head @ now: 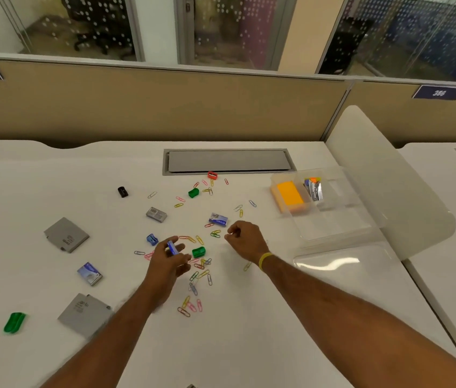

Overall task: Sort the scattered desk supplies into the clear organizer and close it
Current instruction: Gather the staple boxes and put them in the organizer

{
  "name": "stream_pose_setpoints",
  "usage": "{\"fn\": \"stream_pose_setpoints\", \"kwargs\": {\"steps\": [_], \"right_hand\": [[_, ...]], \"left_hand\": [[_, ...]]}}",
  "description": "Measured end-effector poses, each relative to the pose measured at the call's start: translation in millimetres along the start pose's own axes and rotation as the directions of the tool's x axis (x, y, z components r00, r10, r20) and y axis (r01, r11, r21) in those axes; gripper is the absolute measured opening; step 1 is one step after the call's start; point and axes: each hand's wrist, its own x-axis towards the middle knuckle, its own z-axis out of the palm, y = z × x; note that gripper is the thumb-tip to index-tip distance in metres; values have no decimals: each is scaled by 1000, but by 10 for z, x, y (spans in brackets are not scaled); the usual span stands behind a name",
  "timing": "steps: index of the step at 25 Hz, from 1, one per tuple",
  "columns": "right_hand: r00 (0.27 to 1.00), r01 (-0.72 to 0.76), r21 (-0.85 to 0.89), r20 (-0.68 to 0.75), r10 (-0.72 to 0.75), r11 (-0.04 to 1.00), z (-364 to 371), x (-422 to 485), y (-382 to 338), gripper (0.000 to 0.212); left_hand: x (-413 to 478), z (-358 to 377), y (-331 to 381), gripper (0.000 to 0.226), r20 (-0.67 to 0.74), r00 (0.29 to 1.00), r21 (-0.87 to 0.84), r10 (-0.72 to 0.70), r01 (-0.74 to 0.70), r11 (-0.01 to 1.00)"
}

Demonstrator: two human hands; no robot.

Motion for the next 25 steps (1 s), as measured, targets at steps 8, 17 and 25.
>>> {"fn": "stream_pose_setpoints", "kwargs": {"steps": [8,17,25], "right_hand": [[982,187,-404,101,-160,895,155,680,-193,36],[944,302,-504,279,-179,809,205,908,-227,44],[889,-157,507,446,-102,848,332,166,-758,25]], "left_hand": [[134,-67,93,22,-22,991,-271,-134,123,955],[213,-49,-10,21,-158,960,-202,-231,198,959],[154,-43,60,23,-160,951,-394,-264,184,901]]}}
